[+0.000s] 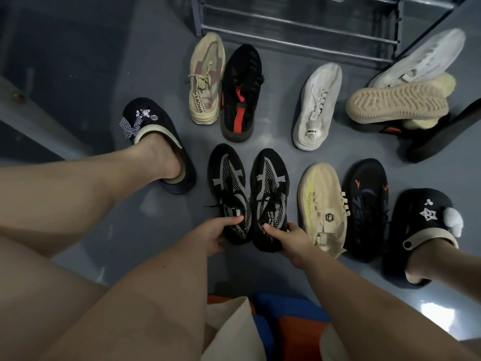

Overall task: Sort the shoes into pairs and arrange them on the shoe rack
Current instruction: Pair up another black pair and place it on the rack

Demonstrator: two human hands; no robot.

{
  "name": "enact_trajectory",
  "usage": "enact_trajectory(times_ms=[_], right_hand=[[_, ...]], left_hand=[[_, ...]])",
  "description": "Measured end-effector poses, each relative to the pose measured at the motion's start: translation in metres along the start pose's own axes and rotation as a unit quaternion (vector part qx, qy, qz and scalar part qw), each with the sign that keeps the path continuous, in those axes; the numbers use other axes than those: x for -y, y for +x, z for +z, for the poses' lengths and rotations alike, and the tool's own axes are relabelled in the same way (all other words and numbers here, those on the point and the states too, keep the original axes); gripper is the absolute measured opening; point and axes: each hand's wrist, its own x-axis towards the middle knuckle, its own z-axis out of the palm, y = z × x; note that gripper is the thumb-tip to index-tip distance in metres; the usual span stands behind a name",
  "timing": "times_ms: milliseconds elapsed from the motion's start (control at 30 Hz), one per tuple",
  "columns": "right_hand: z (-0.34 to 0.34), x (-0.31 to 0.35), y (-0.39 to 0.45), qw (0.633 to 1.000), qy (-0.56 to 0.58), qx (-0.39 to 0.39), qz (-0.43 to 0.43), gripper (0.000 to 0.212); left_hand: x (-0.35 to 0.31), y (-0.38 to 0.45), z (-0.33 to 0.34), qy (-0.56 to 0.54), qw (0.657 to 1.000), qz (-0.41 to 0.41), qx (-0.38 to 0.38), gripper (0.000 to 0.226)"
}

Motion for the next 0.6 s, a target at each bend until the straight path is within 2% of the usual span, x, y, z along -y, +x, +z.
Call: enact_trajectory(times_ms=[100,300,433,500,600], right_hand=[[-0.002,-0.002,0.002,1.000,0.018,-0.006,0.004,0.054],[-0.011,0.009,0.002,0.993,0.082,0.066,0.046,0.041],[-0.010,0.017,-0.003,0.989,0.121,0.070,0.054,0.040],[-0.009,0.022,-0.007,0.990,0.113,0.070,0.053,0.042],[-0.004,0.029,-0.016,0.991,0.107,0.063,0.045,0.042]], left_hand=[[-0.003,0.001,0.004,-0.024,0.999,-0.016,0.017,0.051],[-0.005,0.007,0.004,-0.016,0.999,-0.028,0.024,0.047],[-0.008,-0.001,0.012,-0.009,0.999,-0.020,0.050,0.026],[-0.009,-0.007,0.014,0.003,0.998,-0.007,0.057,0.032],[-0.010,-0.015,0.017,0.044,0.998,0.017,0.050,0.062]])
